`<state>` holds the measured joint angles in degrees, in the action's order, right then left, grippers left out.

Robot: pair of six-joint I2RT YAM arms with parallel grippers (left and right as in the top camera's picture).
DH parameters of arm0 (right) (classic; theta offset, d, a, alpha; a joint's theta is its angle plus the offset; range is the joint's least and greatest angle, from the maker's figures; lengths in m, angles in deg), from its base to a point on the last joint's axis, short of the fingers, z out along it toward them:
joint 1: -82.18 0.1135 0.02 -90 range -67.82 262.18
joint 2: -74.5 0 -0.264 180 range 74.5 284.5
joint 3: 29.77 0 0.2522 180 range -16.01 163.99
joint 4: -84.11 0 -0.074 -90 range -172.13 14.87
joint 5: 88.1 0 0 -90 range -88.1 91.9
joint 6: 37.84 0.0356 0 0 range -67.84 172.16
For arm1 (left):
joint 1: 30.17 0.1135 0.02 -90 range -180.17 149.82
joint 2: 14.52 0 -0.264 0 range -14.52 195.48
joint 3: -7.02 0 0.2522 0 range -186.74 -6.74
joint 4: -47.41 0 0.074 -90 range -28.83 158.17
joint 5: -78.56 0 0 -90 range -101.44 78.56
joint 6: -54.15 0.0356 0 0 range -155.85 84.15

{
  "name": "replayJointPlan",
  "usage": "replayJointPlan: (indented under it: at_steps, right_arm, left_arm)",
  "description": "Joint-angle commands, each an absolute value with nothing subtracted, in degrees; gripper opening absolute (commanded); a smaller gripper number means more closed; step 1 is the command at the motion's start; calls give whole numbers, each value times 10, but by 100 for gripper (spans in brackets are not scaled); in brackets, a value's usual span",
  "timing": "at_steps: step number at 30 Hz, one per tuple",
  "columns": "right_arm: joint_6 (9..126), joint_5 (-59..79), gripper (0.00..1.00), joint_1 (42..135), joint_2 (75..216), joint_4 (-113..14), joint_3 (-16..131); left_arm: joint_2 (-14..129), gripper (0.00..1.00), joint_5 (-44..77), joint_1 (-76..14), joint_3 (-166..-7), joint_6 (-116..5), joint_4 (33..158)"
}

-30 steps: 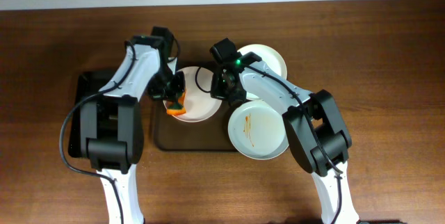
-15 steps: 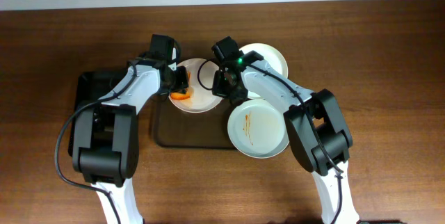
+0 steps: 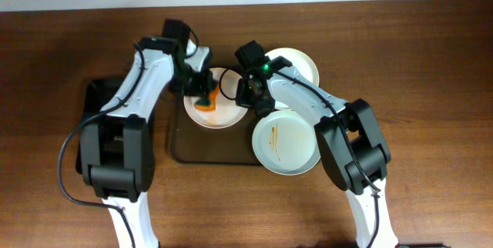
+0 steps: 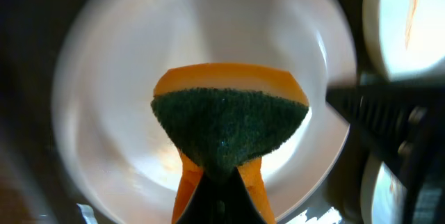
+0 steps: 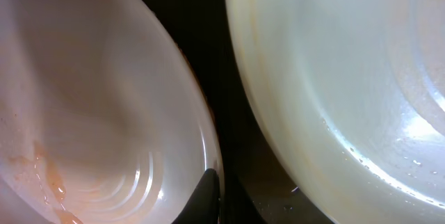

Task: Clean dirty plates on tray and stack at the side
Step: 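Scrub the plate again with the sponge in the left gripper, then lift the cleaned plate with the right gripper and place it right of tray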

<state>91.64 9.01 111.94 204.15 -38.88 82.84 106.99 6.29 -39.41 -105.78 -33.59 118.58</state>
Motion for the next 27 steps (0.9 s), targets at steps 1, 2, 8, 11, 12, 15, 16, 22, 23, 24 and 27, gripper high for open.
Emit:
replayJointPlan:
  at_steps: [1,2,8,11,12,15,16,22,23,24,27]
  right_arm:
    - [901,69,4,1117,2051,-380,817]
    - [901,68,4,1117,2051,-380,817]
    - [901,68,4,1117,2051,-380,817]
    - [901,69,4,1117,2051,-380,817]
    - [901,69,4,1117,2051,-380,817]
    - [901,69,4,1117,2051,-380,817]
    - [901,68,4,1117,2051,-380,817]
    - [901,68,4,1117,2051,-380,817]
    - [901,69,4,1117,2051,-380,817]
    - [901,69,4,1117,2051,-380,817]
    - [900,73,4,1117,2051,-380,817]
  left_arm:
    - [1072,0,-53,-377,-1089,-404,1169]
    - [1074,0,-78,-377,-1086,-420,1162]
    - [1074,0,-94,-387,-996,-479,1082]
    - [1074,0,-93,-398,-930,-496,1041]
    - [1074,0,-93,-403,-912,-496,1032]
    - [1074,0,-74,-424,-876,-495,1031]
    - [1074,0,-55,-429,-872,-495,1040]
    - [1074,0,-33,-450,-874,-451,1109]
    - [1074,0,-33,-448,-879,-451,1123]
    - [1074,0,-33,-445,-887,-451,1136]
    - [1068,0,-10,-424,-944,-431,1182]
